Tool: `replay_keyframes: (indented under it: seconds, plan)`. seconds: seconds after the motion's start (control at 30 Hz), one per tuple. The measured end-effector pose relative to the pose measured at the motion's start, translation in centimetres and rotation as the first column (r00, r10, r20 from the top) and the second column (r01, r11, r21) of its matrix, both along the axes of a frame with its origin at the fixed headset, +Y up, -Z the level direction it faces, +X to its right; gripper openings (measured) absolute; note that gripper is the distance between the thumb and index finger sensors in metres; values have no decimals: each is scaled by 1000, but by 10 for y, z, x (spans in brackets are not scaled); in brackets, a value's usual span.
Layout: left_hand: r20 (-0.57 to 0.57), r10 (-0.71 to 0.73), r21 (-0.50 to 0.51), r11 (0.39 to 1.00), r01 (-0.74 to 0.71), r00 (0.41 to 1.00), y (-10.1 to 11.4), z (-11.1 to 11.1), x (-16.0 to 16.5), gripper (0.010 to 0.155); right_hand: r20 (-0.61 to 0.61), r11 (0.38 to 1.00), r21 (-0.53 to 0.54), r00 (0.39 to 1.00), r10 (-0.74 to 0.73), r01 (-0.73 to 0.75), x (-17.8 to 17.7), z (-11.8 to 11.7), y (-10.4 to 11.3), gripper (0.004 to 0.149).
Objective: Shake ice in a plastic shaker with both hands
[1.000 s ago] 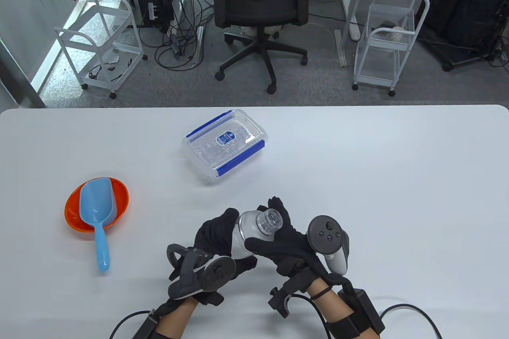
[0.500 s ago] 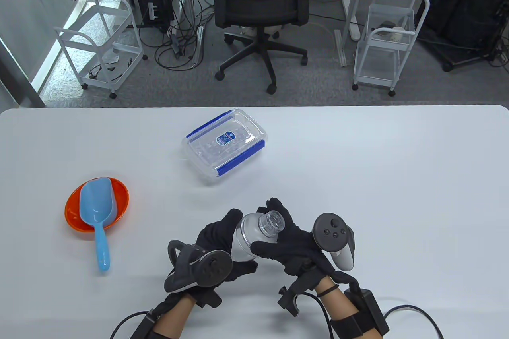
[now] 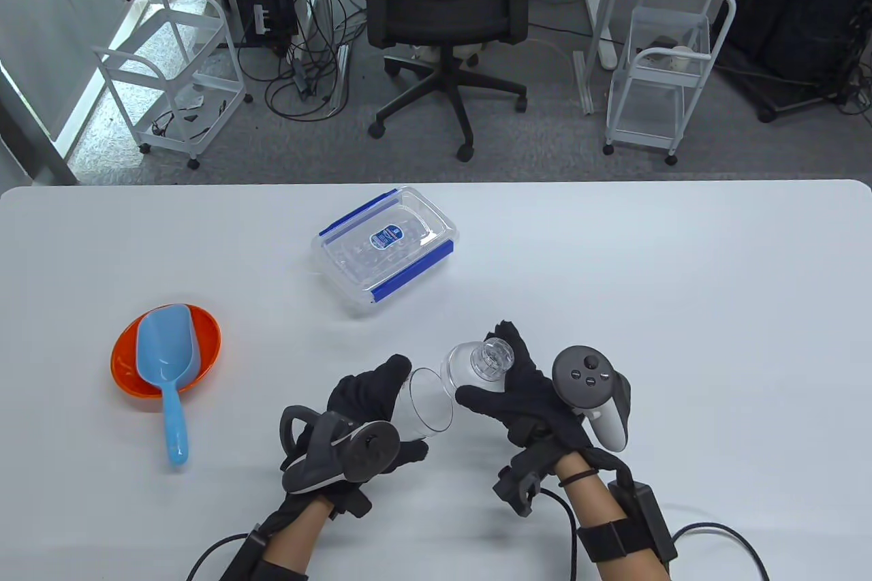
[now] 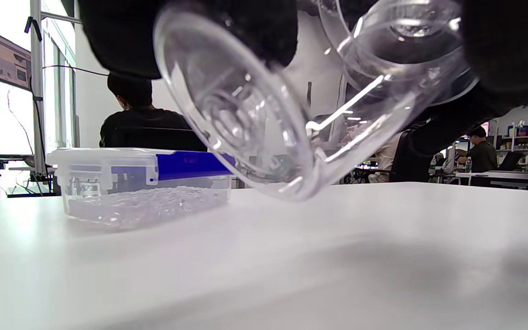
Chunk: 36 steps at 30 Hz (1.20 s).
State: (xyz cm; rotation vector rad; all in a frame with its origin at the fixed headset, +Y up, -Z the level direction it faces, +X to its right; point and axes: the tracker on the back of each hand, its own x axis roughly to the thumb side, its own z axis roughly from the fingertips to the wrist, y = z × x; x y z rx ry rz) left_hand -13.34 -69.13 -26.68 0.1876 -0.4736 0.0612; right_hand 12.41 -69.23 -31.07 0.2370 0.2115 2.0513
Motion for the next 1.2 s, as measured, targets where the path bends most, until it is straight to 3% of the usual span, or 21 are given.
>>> replay_keyframes:
  seconds: [0.13,0.3,0.47,0.53,0.6,0.87,0.97,1.03,1.1,1.2]
  plan:
    - [-37,3,34,999,-2,999,4,-1,-2,118,145,993,-12,983,115,-114,22,-14,4,104]
    - [-47,0,46,999,2,999,6,0,-3,118,312,964,-20,914,259,-266,65,-26,14,104]
    - [-48,-59,51,997,62,997,4,0,1,118,392,835,12,771,503,-551,102,-34,17,104]
    - [-55,-85,65,994,88,995,5,1,1,118,398,737,6,678,618,-676,114,-41,20,104]
    - [-59,-90,66,993,94,994,6,0,0,118,402,700,-33,632,663,-713,119,-48,24,104]
    - [-84,-113,40,992,116,990,3,-2,-3,118,447,726,-102,621,644,-680,128,-97,33,103]
    - [-109,-118,37,992,122,987,2,-3,-7,118,498,684,-205,527,688,-700,135,-119,33,104]
    - [-125,-121,38,991,126,985,2,-4,-10,118,506,683,-272,503,701,-678,143,-132,32,105]
    - [-143,-126,34,991,132,982,2,-6,-13,118,530,730,-342,520,670,-592,153,-144,26,105]
    - [-162,-125,13,992,129,979,-1,-8,-15,118,613,911,-362,686,393,-198,167,-158,5,105]
